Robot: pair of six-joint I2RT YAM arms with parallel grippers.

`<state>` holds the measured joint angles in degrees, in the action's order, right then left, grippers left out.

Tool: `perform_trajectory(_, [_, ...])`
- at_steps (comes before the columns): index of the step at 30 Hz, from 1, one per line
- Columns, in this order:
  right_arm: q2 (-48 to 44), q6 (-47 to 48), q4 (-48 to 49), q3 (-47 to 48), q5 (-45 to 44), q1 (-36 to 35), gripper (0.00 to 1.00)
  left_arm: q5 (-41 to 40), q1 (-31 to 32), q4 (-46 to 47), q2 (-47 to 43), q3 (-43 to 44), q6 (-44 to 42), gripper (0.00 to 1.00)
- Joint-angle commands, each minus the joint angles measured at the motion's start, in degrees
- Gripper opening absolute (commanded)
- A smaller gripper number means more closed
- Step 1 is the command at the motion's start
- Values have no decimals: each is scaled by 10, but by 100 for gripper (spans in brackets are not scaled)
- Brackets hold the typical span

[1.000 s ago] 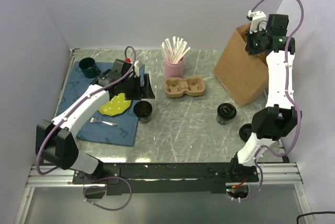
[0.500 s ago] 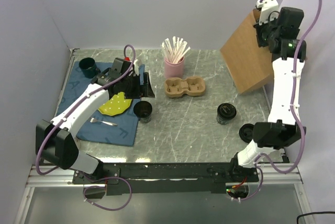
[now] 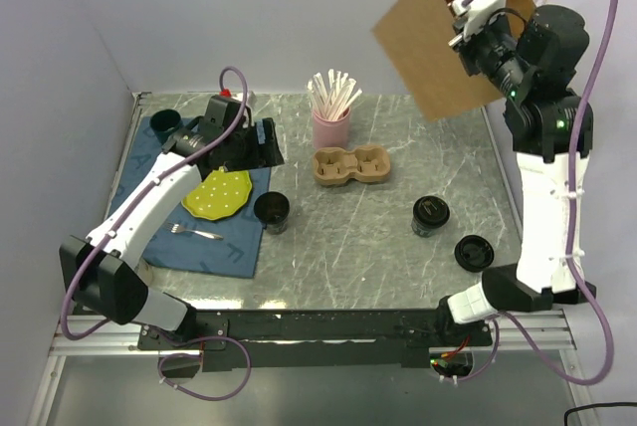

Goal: Pack the takeout coffee

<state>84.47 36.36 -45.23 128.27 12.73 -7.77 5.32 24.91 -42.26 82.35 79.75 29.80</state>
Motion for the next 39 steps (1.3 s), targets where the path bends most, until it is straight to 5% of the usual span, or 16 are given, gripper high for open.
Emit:
perform_trajectory(1, [-41,27,-14,5,15,-71,0,-101,-1,13,-22,-2,23,91])
perform_trajectory(5, [-102,28,-1,-74,35,-133,0,-151,-11,2,-25,5,35,95])
perform_trajectory(12, [-202,28,23,-246,55,-219,0,-112,-32,-38,8,34,49,98])
perform_trajectory(22, [-269,20,-52,-317,92,-320,0,-101,-39,-43,18,82,37,97])
perform_trajectory(39, [-322,-10,-139,-393,28,-431,0,-82,-41,-29,2,67,22,97])
